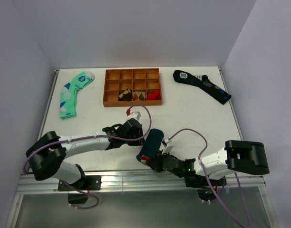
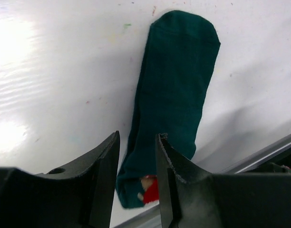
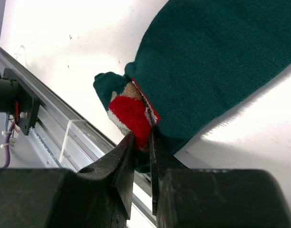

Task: Roll the socks
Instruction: Roll the sock at the center of the board.

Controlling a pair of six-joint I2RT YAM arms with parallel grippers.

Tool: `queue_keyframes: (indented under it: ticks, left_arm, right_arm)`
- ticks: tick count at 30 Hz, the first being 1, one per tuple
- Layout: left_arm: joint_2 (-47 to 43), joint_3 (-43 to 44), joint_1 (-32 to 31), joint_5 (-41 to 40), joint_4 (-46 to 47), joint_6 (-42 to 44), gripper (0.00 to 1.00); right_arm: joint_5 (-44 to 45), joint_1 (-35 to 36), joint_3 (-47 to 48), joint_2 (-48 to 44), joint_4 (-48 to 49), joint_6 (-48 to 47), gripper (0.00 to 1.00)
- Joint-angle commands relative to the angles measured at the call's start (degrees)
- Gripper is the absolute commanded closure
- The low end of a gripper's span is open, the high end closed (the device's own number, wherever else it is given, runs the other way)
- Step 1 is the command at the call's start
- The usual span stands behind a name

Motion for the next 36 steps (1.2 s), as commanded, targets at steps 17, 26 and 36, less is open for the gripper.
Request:
queue_keyframes:
  ticks: [17,26,36]
  left_arm:
    - [20.52,14.90,2.85,4.68,3.76,15.43,0.57]
    - [25.09,17.80,2.85,3.09,-0.21,16.66,0.59]
    - [28.34,17.62,2.85,5.21,-0.21,16.31,0.93]
  right_arm:
    - [-2.49,-0.09,-2.54,-4.20,-11.87,0.08,0.83]
    - [-2.05,-0.17,-2.89,-7.18,-13.81,-0.27,0.83]
    - [-1.52,-0.09,-2.36,-8.77,-16.45,-0.45,0.82]
